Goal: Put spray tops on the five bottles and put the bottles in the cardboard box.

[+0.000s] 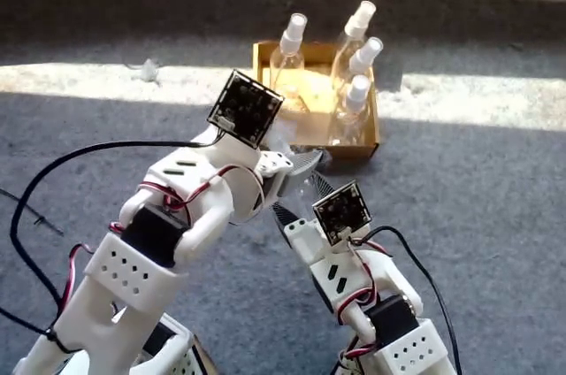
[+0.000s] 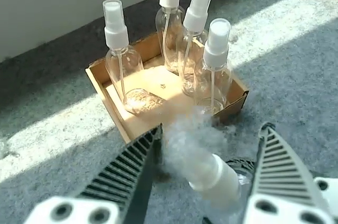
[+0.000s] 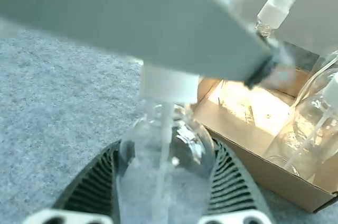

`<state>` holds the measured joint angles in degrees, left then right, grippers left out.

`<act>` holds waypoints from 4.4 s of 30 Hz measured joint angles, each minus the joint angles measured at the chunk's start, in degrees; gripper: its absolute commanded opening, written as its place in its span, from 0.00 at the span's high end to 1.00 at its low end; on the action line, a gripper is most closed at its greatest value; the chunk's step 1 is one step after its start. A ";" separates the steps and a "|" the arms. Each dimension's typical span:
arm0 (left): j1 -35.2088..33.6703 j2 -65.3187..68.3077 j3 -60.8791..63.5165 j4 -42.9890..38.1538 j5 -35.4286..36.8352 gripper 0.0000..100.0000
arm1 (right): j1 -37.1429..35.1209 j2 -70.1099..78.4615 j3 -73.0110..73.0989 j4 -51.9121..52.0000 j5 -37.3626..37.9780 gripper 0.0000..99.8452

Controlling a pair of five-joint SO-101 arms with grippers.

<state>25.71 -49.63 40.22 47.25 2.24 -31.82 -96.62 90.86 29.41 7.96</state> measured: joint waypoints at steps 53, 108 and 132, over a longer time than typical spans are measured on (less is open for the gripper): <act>2.73 9.41 -10.02 11.87 -3.52 0.76 | -0.09 -0.09 0.00 0.00 0.00 1.00; -29.27 3.69 11.87 5.27 2.73 0.67 | 4.66 66.81 -52.75 -13.19 -8.79 1.00; -20.04 -35.52 28.66 1.49 -0.62 0.67 | -10.02 66.81 -65.14 10.64 -11.25 1.00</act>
<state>5.67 -85.14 68.88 48.75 1.63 -41.85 -29.80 25.71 40.04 -3.30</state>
